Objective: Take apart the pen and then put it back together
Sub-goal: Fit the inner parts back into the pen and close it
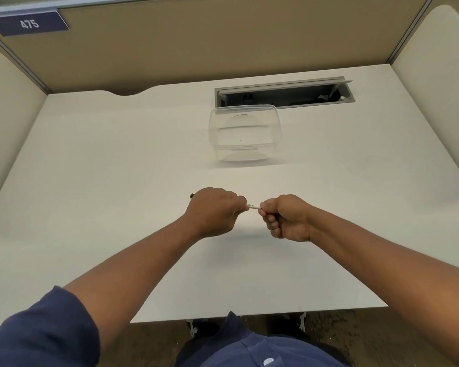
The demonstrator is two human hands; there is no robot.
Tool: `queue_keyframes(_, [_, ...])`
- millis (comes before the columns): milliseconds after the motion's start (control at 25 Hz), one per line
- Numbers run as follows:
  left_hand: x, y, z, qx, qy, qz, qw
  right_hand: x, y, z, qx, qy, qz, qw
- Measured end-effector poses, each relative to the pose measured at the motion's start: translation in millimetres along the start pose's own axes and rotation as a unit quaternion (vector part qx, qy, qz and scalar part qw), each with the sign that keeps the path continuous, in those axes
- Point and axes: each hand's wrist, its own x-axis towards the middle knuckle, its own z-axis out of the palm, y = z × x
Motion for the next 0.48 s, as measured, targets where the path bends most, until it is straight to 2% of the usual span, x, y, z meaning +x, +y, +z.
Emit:
queue_keyframes(80, [0.6, -3.9, 4.7, 0.008, 0.022, 0.007, 1.000, 0.3, -0.3, -2.3, 0.015, -0.015, 0.013, 1.000])
queue_keyframes(160, [5.7, -4.1, 4.6, -0.050, -0.030, -0.043, 0.997, 2.4, 2.0, -2.4, -0.095, 0.019, -0.048, 0.994])
queue_keyframes(200, [9.7, -3.2, 0.9, -0.102, -0.077, -0.082, 0.988, 4.1, 4.0, -1.9, -0.177, 0.055, -0.111, 0.976])
queue_keyframes(280, [16.1, -6.0, -3.9, -0.247, -0.154, -0.156, 0.944, 10.1, 11.0, -4.1, -0.318, 0.142, -0.273, 0.897])
queue_keyframes(360, [18.5, -10.2, -8.5, -0.387, -0.178, -0.185, 0.885, 15.7, 17.6, -10.7, -0.419, 0.191, -0.417, 0.783])
queue_keyframes(400, [19.2, -11.6, -10.8, -0.433, -0.185, -0.188, 0.862, 16.9, 19.6, -14.9, -0.462, 0.203, -0.459, 0.731])
queue_keyframes(440, [19.8, -12.0, -12.9, -0.458, -0.192, -0.188, 0.847, 18.8, 20.8, -18.0, -0.487, 0.211, -0.479, 0.700])
queue_keyframes(480, [21.0, -11.1, -15.3, -0.459, -0.194, -0.185, 0.847, 19.1, 20.3, -17.9, -0.488, 0.213, -0.474, 0.701])
